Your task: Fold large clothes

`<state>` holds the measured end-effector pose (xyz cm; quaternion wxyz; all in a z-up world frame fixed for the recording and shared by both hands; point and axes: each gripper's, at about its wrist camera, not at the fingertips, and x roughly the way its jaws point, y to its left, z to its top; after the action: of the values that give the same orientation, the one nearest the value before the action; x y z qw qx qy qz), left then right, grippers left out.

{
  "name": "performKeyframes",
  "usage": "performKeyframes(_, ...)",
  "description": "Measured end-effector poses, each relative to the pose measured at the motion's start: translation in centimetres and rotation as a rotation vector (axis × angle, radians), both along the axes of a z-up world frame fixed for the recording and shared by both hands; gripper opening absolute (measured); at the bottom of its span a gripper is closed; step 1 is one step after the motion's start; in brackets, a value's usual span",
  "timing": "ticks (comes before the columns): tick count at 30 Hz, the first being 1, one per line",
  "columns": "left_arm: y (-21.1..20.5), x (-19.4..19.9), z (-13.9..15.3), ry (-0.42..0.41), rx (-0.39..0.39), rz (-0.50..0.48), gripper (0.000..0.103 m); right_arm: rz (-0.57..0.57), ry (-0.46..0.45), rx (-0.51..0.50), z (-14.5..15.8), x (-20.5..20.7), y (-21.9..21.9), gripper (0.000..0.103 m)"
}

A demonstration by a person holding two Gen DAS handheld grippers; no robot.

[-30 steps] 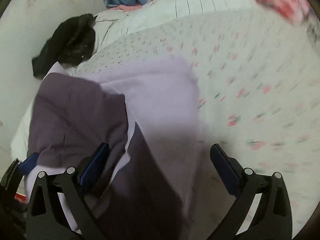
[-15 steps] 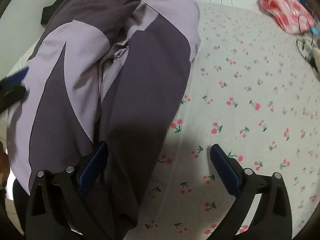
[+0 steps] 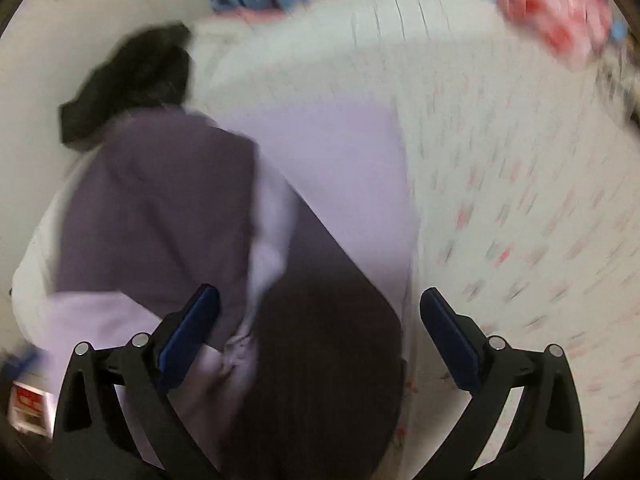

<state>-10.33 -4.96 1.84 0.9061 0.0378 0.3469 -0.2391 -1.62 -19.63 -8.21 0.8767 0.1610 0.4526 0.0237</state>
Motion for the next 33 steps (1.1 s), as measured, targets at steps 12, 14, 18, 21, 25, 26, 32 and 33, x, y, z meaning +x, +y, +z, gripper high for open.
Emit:
performKeyframes(12,5.5,1.5,-3.5,0.174,-0.044,0.033,0.084,0.015,-0.090,0.151,4.1,-7.9,-3.3,0.096)
performKeyframes(14,7.5,1.7,-4.0,0.233,-0.138,0.060,0.084,0.040,-0.020,0.181,2.5,-8.9,-3.6,0.096)
performKeyframes(18,11.8,2.3,-6.7,0.404,-0.391,0.128,0.085,0.044,0.083,0.454,-2.5,-9.8,-5.2,0.096)
performKeyframes(21,10.6,2.3,-8.6,0.499,-0.425,0.066,0.091,0.051,0.076,0.598,-3.8,-10.2,-4.9,0.096)
performKeyframes(25,8.4,1.3,-6.4,0.442,-0.282,0.014,0.091,0.162,0.080,0.736,-4.2,-11.0,-3.1,0.096)
performKeyframes(26,7.9,0.9,-5.8,0.421,-0.244,-0.009,0.091,0.181,0.093,0.698,-4.1,-11.3,-2.8,0.096)
performKeyframes(32,7.0,0.0,-6.6,0.405,-0.096,-0.066,0.092,0.190,0.166,0.350,-2.7,-13.0,-4.0,0.095)
performKeyframes(33,7.3,0.2,-6.7,0.410,-0.104,-0.056,0.092,0.143,0.127,0.284,-1.2,-13.4,-4.8,0.095)
